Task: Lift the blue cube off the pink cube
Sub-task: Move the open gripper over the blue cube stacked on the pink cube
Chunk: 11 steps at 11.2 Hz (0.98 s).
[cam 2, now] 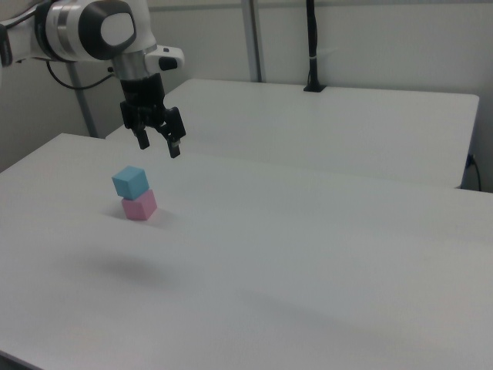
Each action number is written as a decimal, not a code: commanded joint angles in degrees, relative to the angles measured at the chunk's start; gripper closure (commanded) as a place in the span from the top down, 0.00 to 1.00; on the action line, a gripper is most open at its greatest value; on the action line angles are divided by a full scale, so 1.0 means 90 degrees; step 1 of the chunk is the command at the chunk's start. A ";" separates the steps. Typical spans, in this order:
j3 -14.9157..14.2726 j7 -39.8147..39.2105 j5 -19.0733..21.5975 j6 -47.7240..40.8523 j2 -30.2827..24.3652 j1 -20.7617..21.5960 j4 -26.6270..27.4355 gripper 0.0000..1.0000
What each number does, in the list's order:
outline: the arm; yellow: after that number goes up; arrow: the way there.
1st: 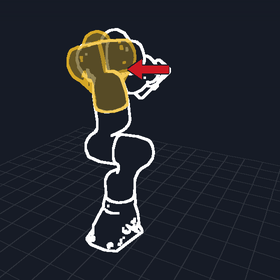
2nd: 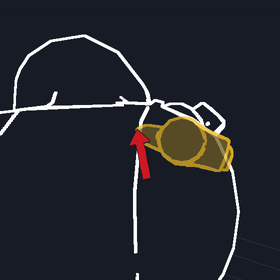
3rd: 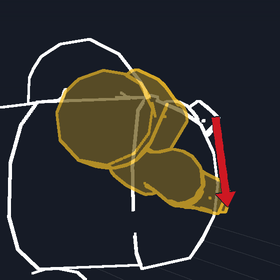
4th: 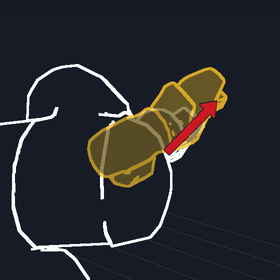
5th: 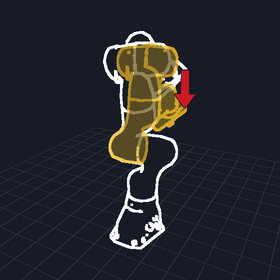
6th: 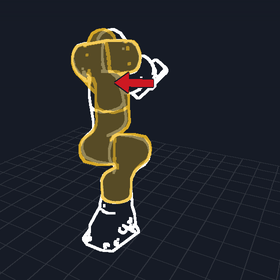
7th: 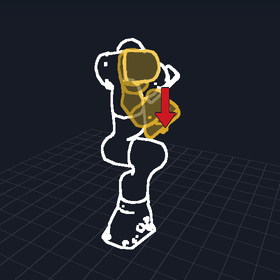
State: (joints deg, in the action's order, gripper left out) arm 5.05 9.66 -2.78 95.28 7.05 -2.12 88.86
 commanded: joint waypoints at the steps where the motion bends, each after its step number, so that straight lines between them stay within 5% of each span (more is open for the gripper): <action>1: 0.0014 -0.0058 0.0152 0.0136 -0.0003 0.0031 0.0078 1.00; 5: 0.0024 0.0204 0.0259 0.0380 0.0153 0.0186 0.0088 1.00; 11: 0.0015 0.2420 0.0143 0.2175 0.1450 0.1601 0.0078 1.00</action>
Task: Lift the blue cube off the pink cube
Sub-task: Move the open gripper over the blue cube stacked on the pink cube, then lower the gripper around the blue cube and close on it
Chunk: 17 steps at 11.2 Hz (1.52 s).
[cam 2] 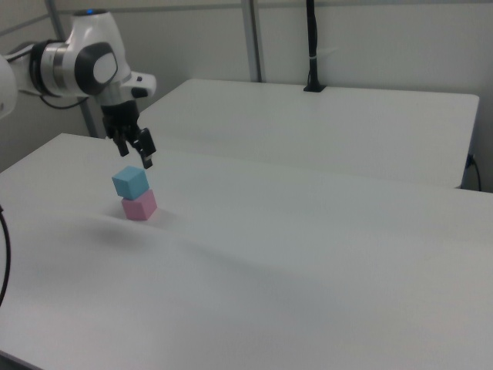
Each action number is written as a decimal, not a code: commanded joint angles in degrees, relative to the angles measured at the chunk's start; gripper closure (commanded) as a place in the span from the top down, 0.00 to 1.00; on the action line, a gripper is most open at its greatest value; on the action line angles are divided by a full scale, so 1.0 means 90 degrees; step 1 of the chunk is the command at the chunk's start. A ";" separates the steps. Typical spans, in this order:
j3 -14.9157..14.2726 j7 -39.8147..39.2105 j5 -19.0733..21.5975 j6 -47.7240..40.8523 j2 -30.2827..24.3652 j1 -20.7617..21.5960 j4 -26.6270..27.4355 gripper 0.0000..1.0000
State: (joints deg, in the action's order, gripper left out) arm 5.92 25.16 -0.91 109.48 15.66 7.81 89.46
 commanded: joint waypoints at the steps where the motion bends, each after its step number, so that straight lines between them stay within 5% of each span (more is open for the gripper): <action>1: -0.0082 0.0836 -0.0143 0.0812 0.0729 0.0625 0.0002 1.00; 6: -0.0082 0.1208 -0.0309 0.1654 0.1268 0.0958 -0.0165 1.00; 14: -0.0151 0.0975 -0.0251 0.0913 0.0780 0.0851 -0.0281 1.00; 17: -0.0141 0.0993 -0.0300 0.0980 0.1042 0.0899 -0.0301 1.00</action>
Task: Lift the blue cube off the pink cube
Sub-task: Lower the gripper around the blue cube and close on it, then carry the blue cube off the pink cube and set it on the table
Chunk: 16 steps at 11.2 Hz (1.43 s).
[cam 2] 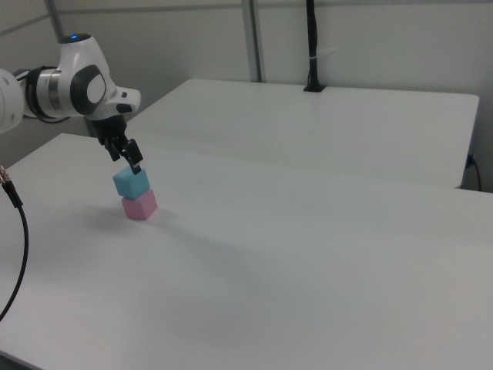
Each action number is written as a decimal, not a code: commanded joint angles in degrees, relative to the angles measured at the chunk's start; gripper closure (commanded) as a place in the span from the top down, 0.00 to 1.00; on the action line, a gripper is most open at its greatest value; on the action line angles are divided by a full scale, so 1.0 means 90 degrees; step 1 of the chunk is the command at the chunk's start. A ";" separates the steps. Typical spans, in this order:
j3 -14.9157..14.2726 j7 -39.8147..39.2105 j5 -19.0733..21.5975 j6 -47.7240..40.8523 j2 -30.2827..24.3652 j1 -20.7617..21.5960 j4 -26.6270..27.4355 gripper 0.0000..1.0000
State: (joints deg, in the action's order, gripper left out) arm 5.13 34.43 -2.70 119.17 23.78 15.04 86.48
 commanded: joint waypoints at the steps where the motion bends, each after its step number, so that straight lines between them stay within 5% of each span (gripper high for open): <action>1: -0.0043 -0.0027 -0.0110 0.0039 0.0247 0.0135 0.0030 1.00; 4: -0.0043 0.0022 -0.0334 0.0343 0.0395 0.0233 0.0030 1.00; 5: -0.0043 0.0013 -0.0422 0.0343 0.0404 0.0224 0.0040 0.88; 6: -0.0043 -0.0036 -0.0510 0.0353 0.0404 0.0185 0.0040 0.62; 8: -0.0043 -0.0375 -0.0550 0.0304 0.0298 0.0155 0.0030 0.31; 12: -0.0053 -0.0943 -0.0452 0.0011 -0.0035 -0.0156 0.0040 0.32; 16: -0.0072 -0.1939 -0.0812 0.0108 0.0315 -0.0897 0.0322 0.33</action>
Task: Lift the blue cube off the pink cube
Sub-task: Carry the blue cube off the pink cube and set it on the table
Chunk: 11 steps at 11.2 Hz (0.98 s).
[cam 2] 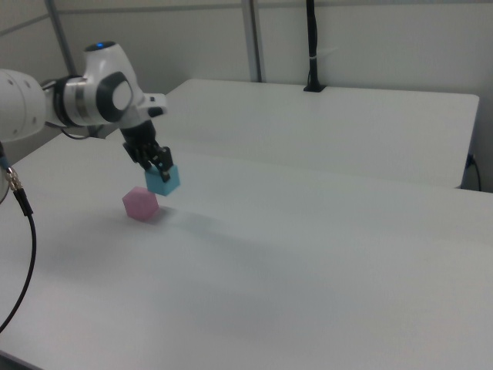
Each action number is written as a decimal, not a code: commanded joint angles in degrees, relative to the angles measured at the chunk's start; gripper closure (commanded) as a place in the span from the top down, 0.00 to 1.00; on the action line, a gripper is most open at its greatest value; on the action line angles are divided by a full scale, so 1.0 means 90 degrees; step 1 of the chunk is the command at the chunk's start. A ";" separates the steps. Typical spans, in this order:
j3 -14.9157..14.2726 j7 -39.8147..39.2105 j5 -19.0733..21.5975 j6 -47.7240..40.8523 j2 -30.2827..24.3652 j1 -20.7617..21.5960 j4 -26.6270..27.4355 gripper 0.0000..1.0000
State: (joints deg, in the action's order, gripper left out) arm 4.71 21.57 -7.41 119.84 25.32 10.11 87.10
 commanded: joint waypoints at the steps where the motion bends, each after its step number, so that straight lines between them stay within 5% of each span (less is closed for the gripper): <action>1: -0.0026 -0.0522 -0.0474 0.0150 0.0262 -0.0555 0.0263 0.34; 2: -0.0035 -0.0531 -0.0553 0.0229 0.0331 -0.0712 0.0264 0.37; 3: -0.0026 -0.0570 -0.0554 0.0258 0.0322 -0.0859 0.0254 0.60; 4: -0.0026 -0.0599 -0.0506 0.0249 0.0293 -0.0928 0.0225 1.00; 11: -0.0035 -0.0590 -0.0456 -0.1016 -0.0818 -0.0530 0.0205 1.00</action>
State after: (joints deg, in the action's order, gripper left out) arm 4.77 16.85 -11.60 117.48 23.64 2.91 87.33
